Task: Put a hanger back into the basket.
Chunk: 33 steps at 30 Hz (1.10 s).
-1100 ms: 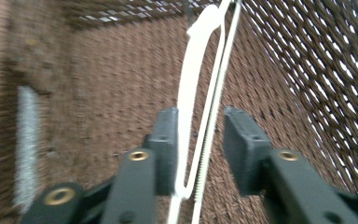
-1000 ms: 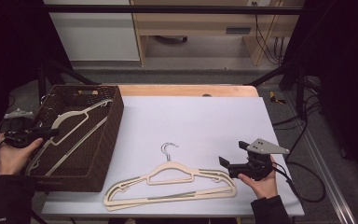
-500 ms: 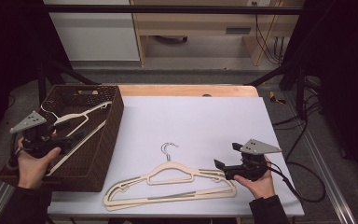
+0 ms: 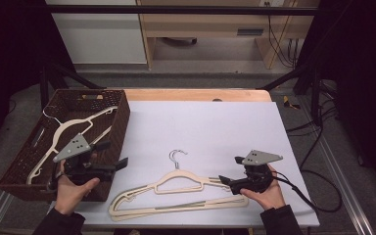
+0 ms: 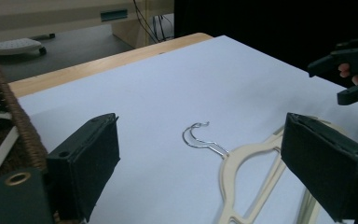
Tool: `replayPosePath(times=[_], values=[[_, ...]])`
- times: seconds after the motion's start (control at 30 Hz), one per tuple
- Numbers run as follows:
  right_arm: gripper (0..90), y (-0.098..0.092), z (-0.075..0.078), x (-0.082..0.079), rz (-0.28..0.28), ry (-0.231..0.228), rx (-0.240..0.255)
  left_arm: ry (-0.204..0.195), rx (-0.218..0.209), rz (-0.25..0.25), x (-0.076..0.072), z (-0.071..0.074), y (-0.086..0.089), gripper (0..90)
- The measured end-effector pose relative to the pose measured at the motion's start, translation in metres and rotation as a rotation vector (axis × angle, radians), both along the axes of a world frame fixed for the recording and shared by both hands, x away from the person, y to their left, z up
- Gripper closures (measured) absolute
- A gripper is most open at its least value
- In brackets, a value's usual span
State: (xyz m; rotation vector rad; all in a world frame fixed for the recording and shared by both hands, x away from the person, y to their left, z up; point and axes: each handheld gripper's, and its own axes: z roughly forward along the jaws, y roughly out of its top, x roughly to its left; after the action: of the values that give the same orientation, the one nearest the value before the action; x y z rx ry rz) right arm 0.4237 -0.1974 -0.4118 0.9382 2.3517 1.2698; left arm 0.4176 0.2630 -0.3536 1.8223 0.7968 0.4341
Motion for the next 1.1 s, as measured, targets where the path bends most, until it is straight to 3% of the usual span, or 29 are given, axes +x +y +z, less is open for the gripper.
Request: replayPosePath(times=[0.2, 0.47, 0.7, 0.93, 1.1], values=[[19.8, 0.008, -0.010, 0.003, 0.029, 0.037, -0.044, 0.018, 0.028, -0.054, -0.005, -0.014, -0.016, 10.7], [27.0, 0.019, -0.024, 0.008, 0.069, 0.077, -0.109, 0.028, 0.049, -0.081, -0.007, -0.028, -0.026, 10.7], [40.0, 0.026, -0.037, 0.011, 0.135, 0.104, -0.170, 0.043, 0.073, -0.101, -0.006, -0.036, -0.034, 10.7], [55.6, 0.031, -0.046, 0.015, 0.172, 0.136, -0.220, 0.062, 0.101, -0.115, -0.003, -0.042, -0.040, 10.8], [61.5, 0.034, -0.053, 0.019, 0.195, 0.144, -0.273, 0.074, 0.113, -0.116, -0.002, -0.046, -0.042, 11.0]])
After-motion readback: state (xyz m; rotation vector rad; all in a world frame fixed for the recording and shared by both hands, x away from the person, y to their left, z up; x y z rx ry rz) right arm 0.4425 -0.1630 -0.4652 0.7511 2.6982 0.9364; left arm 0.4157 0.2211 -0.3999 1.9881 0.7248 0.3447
